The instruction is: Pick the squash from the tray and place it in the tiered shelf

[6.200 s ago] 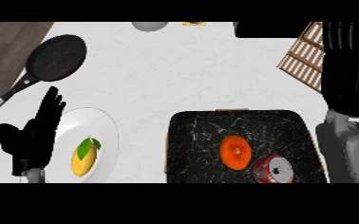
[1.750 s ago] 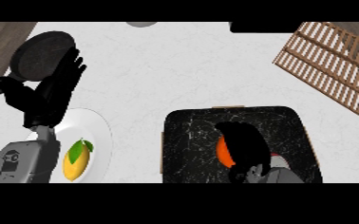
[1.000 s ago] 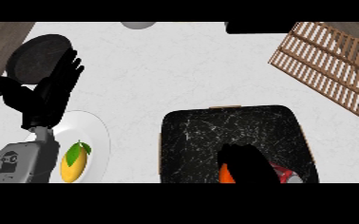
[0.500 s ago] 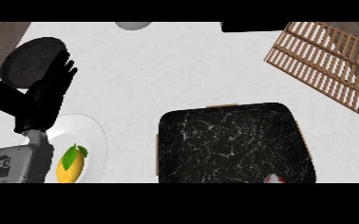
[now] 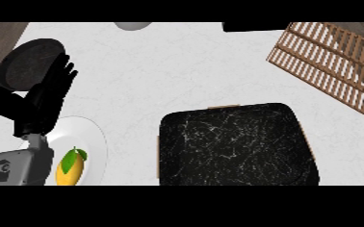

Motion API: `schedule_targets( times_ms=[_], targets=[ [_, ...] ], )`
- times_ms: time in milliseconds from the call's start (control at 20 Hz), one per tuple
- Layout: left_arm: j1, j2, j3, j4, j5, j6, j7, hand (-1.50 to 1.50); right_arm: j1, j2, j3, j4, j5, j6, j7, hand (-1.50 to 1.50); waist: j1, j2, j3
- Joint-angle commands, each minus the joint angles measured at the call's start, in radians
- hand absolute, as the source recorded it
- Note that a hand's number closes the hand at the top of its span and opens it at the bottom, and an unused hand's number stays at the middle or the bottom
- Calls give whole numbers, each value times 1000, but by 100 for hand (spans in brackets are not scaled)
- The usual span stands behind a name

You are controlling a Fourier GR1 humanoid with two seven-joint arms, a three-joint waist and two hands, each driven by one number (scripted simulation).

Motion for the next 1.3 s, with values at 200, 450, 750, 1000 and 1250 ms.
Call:
schedule_targets(
  times_ms=[200, 450, 750, 1000, 1250],
  targets=[
    [37, 7, 9, -1, 5, -16, -20, 0, 90, -52, -258, -226, -291, -33, 51, 150, 2, 2, -3],
    [-5, -6, -6, -21, 3, 1, 18, 0, 21, -80, -471, -152, -438, 10, 96, 150, 16, 3, -2],
    [-28, -21, -27, -23, -12, 12, 27, 0, -104, -119, -804, 42, -741, 97, 141, 150, 30, 6, -1],
    [15, -45, -53, -20, -26, 2, -22, 0, -213, -192, -1012, 334, -1007, 283, 101, 150, 56, 7, -1],
    [-40, 1, -20, 18, 9, -47, 2, 0, -285, -237, -1124, 613, -1120, 486, 32, 150, 55, 8, -1]
  ],
)
